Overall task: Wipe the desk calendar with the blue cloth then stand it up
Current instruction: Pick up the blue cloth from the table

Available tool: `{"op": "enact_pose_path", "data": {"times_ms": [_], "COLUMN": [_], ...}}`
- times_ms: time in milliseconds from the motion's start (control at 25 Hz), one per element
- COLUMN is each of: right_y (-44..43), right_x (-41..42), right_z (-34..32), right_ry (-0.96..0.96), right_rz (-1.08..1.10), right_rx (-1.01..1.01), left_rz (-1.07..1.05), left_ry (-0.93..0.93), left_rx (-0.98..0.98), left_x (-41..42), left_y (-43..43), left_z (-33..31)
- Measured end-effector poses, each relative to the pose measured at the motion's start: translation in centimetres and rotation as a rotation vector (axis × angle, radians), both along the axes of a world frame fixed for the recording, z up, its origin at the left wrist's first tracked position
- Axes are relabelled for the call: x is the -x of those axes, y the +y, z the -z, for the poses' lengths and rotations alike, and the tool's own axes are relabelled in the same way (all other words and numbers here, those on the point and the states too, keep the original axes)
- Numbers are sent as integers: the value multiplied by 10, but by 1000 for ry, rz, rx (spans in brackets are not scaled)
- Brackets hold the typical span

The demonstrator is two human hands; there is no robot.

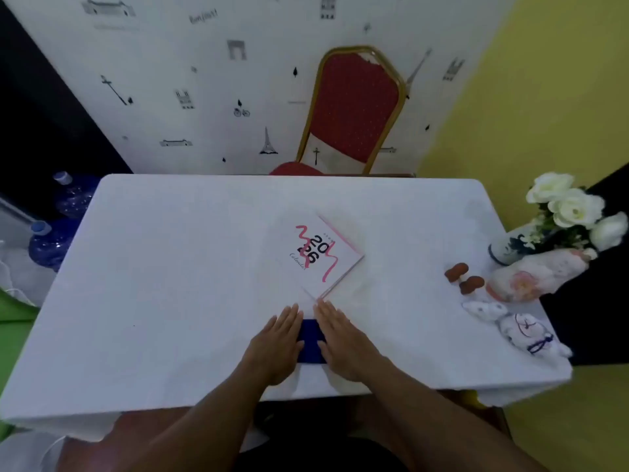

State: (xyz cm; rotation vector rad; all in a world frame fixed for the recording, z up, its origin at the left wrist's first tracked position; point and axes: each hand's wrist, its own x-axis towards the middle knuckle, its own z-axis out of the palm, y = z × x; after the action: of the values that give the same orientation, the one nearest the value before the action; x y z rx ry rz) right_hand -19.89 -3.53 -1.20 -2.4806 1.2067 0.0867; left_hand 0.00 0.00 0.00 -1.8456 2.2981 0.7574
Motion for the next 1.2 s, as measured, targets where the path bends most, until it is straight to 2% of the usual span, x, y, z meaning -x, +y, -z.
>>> {"op": "enact_pose_path", "data": {"times_ms": [120,320,520,800,920,1000,1120,1200], "right_y": [16,9,-3,0,-11,-23,-40,-54], "right_x": [9,13,5,-12,-22,-19,-6,3], "right_z": [14,13,2,5,3,-3,-18,-30], "right_ry": [73,151,161,-84,-138,-139,-202,-283], "right_rz": [-54,-165,-171,-30,11,30,197,275], "right_rx": [-42,-21,-57,70,47,-28,-247,-308], "left_rz": [36,139,259,0,-47,-39,-48,-71], "left_ry": [-15,-98,-135,175,212,175,184,217], "left_rx": [-46,33,58,-64,-119,-146,-55,3], "left_x": [0,-8,-10,-24,-36,-46,-59,-65], "left_y": [14,11,-4,-27,-34,-44,-69,-91], "left_z": [12,24,29,12,6,2,-5,-5]}}
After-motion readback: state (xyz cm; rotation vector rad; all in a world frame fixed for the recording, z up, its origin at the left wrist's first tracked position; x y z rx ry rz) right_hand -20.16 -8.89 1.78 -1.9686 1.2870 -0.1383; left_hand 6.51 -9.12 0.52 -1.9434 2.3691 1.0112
